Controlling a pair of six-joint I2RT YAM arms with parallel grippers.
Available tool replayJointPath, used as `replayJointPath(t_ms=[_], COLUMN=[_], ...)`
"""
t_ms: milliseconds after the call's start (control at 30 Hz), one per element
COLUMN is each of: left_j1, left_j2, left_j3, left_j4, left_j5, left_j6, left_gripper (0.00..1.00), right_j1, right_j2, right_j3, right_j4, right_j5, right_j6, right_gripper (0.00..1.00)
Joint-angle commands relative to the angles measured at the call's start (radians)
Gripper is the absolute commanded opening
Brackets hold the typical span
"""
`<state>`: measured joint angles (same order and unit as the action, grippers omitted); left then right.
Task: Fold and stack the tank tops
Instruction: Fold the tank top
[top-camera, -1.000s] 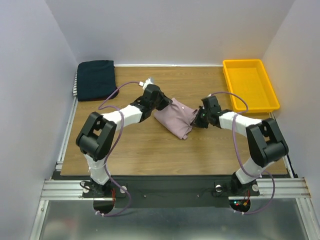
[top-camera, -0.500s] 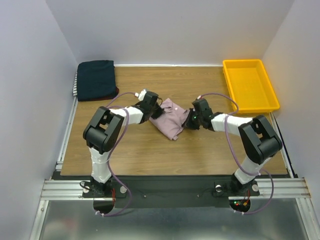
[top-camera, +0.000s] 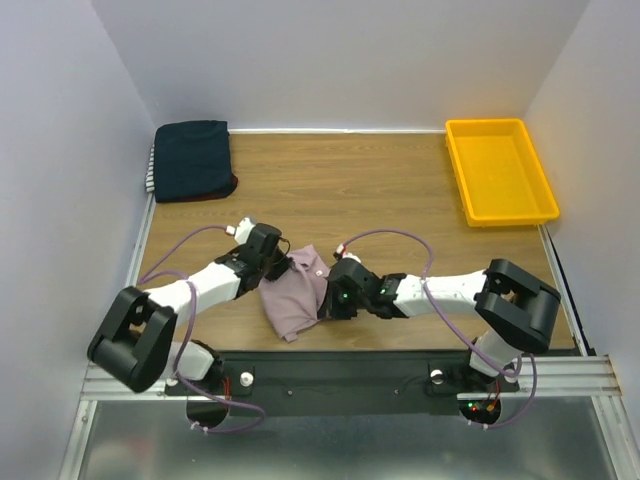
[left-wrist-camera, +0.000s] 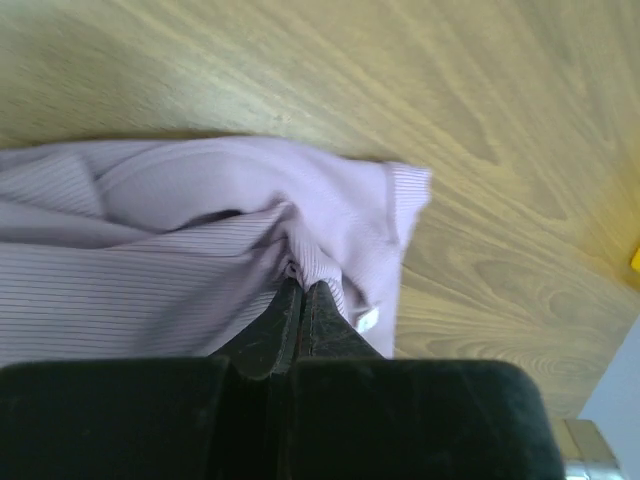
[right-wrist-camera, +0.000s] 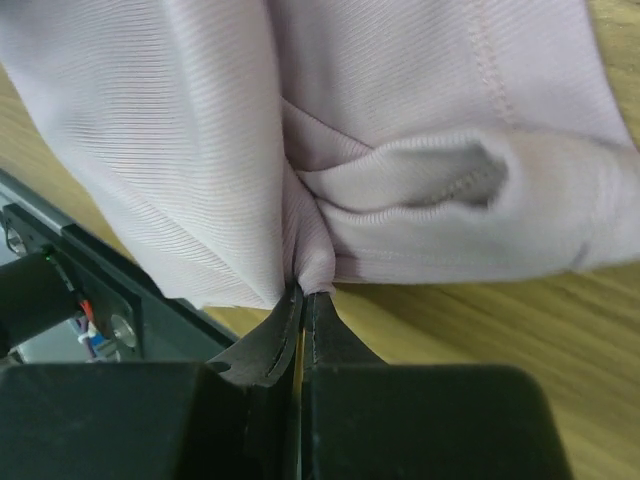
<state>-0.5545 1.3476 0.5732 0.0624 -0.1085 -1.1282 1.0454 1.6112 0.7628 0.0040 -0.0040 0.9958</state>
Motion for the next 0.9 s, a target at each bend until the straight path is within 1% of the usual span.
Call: replayJointPath(t_ms=[0, 133, 333, 433, 867], left_j1=[0.010, 0.010, 0.011, 0.011, 0.013], left_j2=[-0.125, -0.163, -0.064, -0.012, 0.093], left_j3=[0.106, 0.218, 0.342, 0.367, 0.496], left_j4=[-0.147, -0.199, -0.236, -0.222, -0.193], left_j5=[-0.117, -0.140, -0.108, -0.082, -0.030], left_j6=[0.074, 0.108, 0.172, 0.183, 0.183], left_gripper=[0.00, 0.00, 0.00, 0.00, 0.00], right_j1=[0.013, 0.013, 0.013, 0.013, 0.011], right_j2=[-0.066, -0.102, -0.145, -0.148, -0.229], right_j3=[0.067, 0.121, 0.176, 0.188, 0.211], right_j4=[-0.032, -0.056, -0.082, -0.091, -0.139], right_j5=[0.045, 0.048, 0.073, 0.079, 0.159], right_j6=[0.035, 0.032, 0.023, 0.020, 0.010], right_gripper=[0.01, 0.00, 0.00, 0.00, 0.00])
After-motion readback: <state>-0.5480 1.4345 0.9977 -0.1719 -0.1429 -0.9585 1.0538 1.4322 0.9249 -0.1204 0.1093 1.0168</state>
